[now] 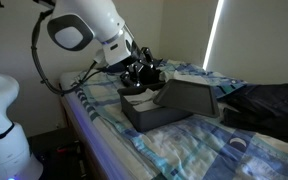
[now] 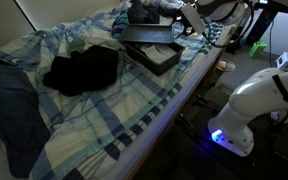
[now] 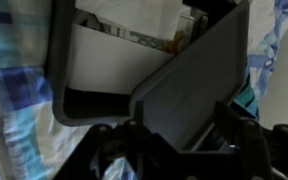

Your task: Remove the lid from the bowl and put it on the bed

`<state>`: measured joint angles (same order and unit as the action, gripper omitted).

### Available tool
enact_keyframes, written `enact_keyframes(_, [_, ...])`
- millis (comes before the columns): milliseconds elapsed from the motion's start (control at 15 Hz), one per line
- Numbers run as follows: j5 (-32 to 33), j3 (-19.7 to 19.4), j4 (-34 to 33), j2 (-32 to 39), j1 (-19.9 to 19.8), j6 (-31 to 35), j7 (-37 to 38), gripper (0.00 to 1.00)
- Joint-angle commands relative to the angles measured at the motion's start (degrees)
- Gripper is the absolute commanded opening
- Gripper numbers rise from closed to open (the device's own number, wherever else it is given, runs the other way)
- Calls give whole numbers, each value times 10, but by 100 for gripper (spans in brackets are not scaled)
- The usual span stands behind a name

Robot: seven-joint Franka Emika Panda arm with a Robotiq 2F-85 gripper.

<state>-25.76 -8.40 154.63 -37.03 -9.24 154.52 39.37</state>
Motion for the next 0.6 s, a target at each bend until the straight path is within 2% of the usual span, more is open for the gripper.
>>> enact_keyframes(0, [-7, -25, 10, -10, 15, -59, -78, 100])
enact_keyframes(267, [-11, -21, 7, 1, 1, -82, -116, 100])
enact_keyframes(533, [-20, 8, 17, 3, -9, -50, -81, 100])
